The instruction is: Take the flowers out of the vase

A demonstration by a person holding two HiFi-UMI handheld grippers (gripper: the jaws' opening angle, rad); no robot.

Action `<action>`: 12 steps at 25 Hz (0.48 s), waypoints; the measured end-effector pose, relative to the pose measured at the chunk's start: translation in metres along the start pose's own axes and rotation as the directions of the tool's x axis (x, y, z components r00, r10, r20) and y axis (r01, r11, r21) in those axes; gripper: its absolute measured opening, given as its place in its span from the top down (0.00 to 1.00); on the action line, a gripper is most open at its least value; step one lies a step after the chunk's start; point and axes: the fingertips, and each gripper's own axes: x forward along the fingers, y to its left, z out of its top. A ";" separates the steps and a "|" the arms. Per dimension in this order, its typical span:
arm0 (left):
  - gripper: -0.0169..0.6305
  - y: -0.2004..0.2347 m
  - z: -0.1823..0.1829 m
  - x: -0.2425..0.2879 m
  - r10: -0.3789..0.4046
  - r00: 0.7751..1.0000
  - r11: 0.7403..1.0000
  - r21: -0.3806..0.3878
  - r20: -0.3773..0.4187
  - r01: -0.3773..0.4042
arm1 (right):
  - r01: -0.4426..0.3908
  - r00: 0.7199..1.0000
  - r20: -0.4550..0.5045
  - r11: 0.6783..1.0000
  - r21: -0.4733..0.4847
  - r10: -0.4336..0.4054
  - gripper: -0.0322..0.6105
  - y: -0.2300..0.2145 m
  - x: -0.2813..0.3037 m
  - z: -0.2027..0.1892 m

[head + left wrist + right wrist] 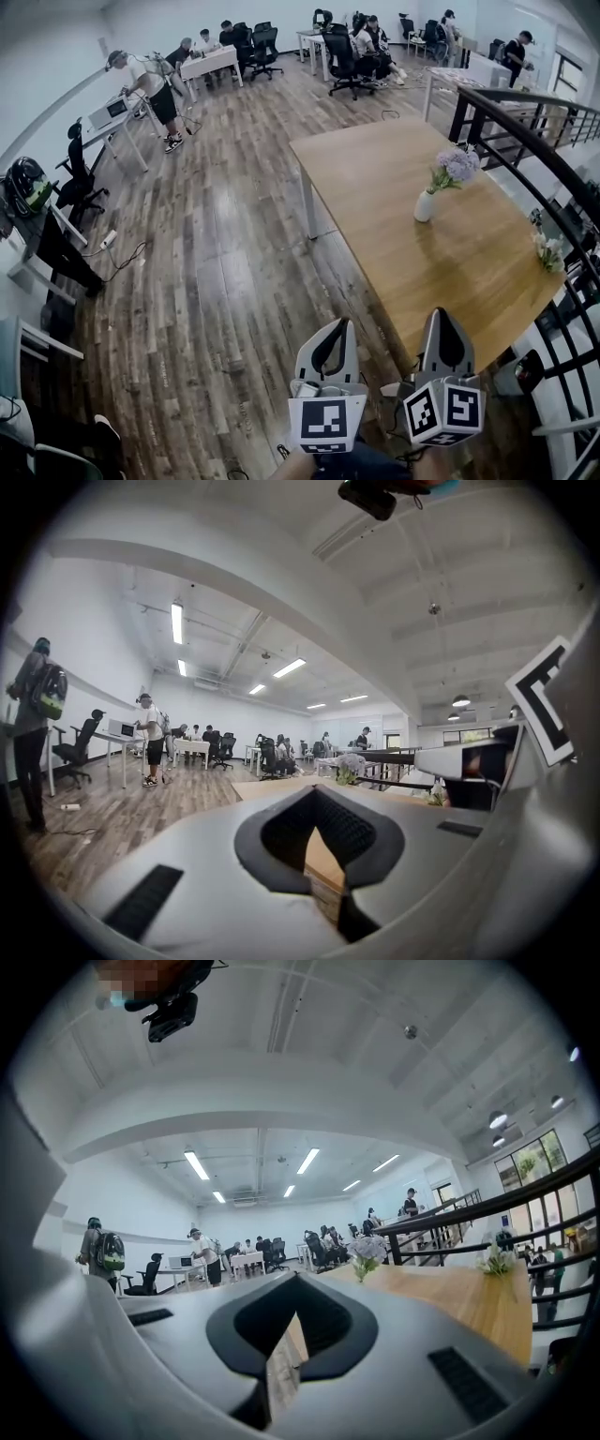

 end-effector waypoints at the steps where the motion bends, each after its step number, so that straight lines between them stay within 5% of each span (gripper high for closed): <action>1: 0.92 0.002 -0.001 0.006 0.004 1.000 1.000 0.001 0.000 -0.004 | -0.004 1.000 -0.002 1.000 0.003 0.004 0.93 -0.001 0.006 -0.001; 12: 0.92 0.013 0.002 0.045 0.019 1.000 1.000 0.001 -0.019 -0.019 | -0.001 1.000 -0.009 1.000 0.027 0.002 0.93 -0.012 0.046 -0.002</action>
